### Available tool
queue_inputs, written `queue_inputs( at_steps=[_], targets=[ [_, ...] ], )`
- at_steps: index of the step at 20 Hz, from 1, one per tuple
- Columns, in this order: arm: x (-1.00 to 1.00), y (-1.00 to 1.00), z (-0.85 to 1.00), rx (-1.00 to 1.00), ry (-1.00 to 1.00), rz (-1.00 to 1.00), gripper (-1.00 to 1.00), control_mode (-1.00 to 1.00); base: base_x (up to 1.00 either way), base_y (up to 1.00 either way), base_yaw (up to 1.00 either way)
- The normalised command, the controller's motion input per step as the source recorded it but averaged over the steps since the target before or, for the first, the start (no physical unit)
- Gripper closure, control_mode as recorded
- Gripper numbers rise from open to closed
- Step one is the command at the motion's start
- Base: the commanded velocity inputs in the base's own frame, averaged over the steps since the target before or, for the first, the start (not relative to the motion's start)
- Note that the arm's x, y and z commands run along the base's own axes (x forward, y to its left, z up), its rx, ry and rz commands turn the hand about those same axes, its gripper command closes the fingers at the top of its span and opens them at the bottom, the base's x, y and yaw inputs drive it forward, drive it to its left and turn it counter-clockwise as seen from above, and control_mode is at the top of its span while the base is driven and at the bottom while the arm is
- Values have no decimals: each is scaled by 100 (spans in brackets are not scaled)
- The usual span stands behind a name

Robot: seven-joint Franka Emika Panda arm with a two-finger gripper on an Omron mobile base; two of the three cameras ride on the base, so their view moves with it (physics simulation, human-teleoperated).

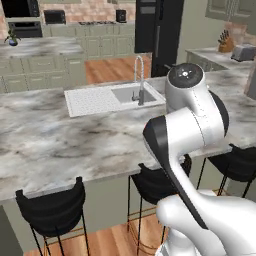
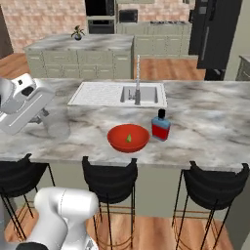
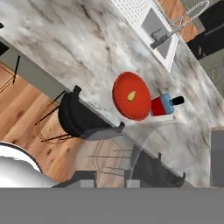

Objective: There is a bowl on the dining counter. Grab a lemon wedge from the fridge and place it in the bowl. Then get the liquor bottle and glass cup from the cabinet and place them next to the bowl.

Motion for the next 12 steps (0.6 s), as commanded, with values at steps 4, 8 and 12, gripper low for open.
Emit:
queue_inputs(
  at_steps=[4, 8, 12],
  targets=[
    [0, 0, 0, 0, 0, 0, 100, 100, 92, -25, 46],
    [45, -6, -18, 0, 6, 19, 100, -100, 46, -11, 22],
    [99, -8, -56, 0, 11, 25, 100, -100, 0, 0, 0]
  ],
)
